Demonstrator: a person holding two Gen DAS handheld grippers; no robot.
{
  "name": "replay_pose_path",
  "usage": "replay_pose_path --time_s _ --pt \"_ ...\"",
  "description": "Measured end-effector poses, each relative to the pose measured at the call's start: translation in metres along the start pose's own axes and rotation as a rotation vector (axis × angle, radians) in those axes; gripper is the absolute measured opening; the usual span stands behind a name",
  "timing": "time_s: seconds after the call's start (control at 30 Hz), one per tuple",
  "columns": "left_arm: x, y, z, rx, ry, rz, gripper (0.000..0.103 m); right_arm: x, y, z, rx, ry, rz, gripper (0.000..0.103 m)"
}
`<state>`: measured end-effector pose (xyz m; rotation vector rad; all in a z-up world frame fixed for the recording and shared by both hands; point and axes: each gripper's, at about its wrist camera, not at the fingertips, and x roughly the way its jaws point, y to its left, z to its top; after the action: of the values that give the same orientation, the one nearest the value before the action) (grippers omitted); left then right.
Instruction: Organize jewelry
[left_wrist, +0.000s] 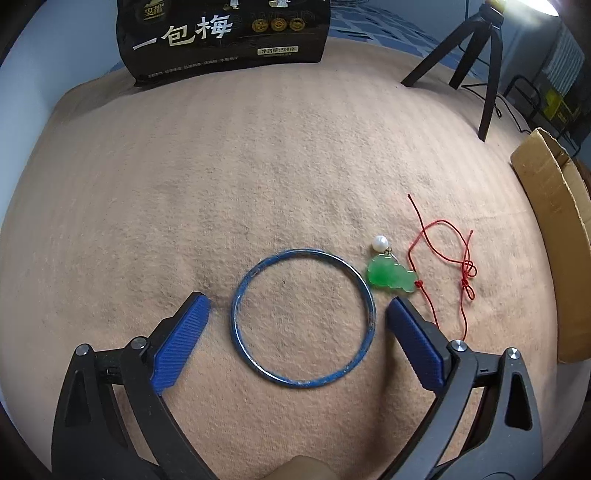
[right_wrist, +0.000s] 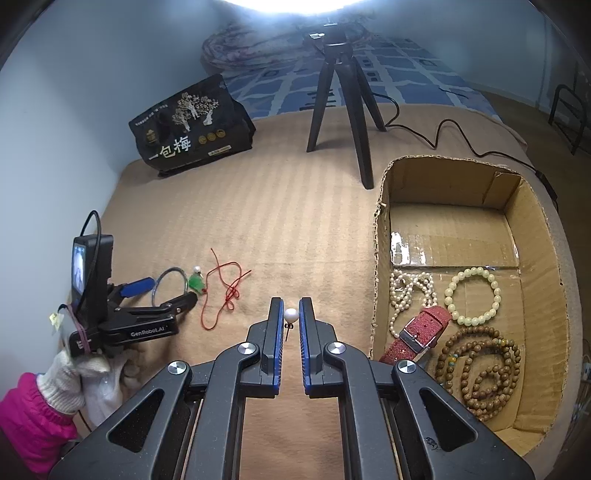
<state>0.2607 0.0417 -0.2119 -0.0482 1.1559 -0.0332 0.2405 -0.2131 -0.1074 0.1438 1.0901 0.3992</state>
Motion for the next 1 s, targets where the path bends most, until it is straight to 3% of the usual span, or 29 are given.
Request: replay_pose_path --time_s 0.17,0.27,0.3,0.63,1.0 --pt "-0.002 0.001 0.000 -0.005 0.000 0.002 0.099 0.001 0.000 0.001 0.000 0.001 -0.006 0.007" --pt "-0.005 0.005 0.002 -0.008 -0.006 0.005 0.085 0.000 0.001 0.001 -0.005 -0.002 -0.013 0.007" --pt "-0.008 0.008 0.001 -0.011 -0.013 0.006 0.074 0.000 0.000 0.001 -0.006 -0.003 -0.015 0.007" --pt "-0.033 0.008 0.001 0.006 -0.053 -0.024 0.074 -0.007 -0.004 0.002 -0.016 -0.019 -0.034 0.007" --pt "-0.085 -0.059 0.016 0.095 -0.173 -0.141 0.074 -0.033 -0.039 0.008 0.031 -0.080 -0.093 0.007"
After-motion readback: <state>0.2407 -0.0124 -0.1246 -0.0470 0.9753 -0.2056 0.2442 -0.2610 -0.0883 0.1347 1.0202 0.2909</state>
